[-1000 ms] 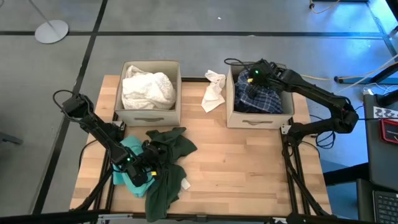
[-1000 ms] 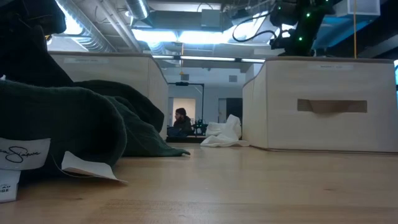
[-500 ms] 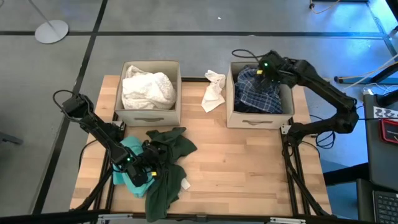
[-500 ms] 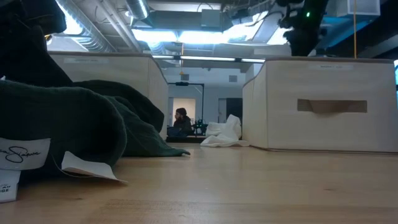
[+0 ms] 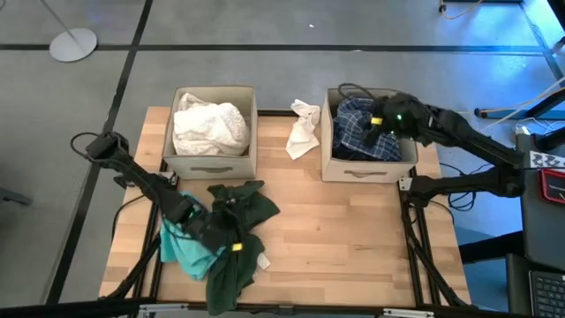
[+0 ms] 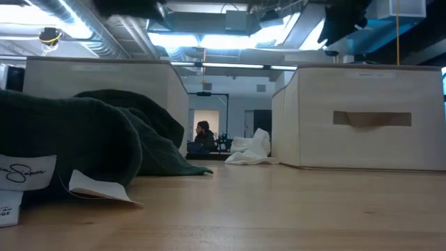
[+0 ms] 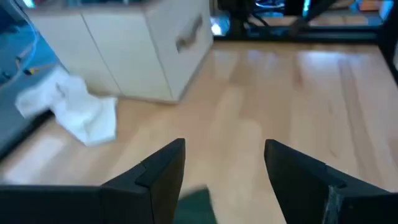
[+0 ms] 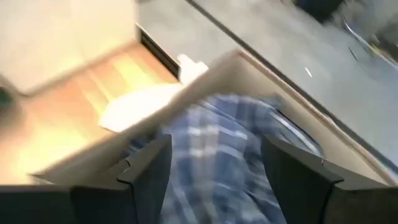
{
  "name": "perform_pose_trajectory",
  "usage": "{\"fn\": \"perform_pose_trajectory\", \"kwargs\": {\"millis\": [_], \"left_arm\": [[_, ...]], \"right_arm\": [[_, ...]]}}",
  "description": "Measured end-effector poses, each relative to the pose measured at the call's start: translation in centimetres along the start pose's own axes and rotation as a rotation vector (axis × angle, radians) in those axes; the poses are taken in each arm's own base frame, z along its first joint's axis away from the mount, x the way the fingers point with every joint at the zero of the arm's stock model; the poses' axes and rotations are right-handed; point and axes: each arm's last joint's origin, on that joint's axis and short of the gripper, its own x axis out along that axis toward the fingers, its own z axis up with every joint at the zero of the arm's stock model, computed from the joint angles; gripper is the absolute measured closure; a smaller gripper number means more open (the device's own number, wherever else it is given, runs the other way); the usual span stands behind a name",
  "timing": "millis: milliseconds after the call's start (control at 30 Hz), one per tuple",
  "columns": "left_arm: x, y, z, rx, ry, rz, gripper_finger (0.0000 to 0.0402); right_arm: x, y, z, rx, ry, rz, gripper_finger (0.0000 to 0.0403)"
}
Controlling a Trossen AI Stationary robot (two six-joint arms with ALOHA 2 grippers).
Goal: Sort clothes
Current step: Put the white shorts into the left brown bin
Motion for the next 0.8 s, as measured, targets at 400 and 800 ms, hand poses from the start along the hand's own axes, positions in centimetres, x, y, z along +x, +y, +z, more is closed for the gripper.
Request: {"fn": "perform_pose_trajectory", "kwargs": {"millis": [400, 800], "left_arm": [[8.5, 5.3, 9.0, 0.111, 0.016, 0.105, 0.0192], [21.4, 11.6, 10.1, 0.075, 0.293, 0.263, 0.0192]], "right_arm": [[3.5, 3.7, -4.0, -0.11, -0.217, 0.078, 0.0155], [3.9, 5.7, -7.0, -0.141, -0.108, 0.158, 0.0155]]}}
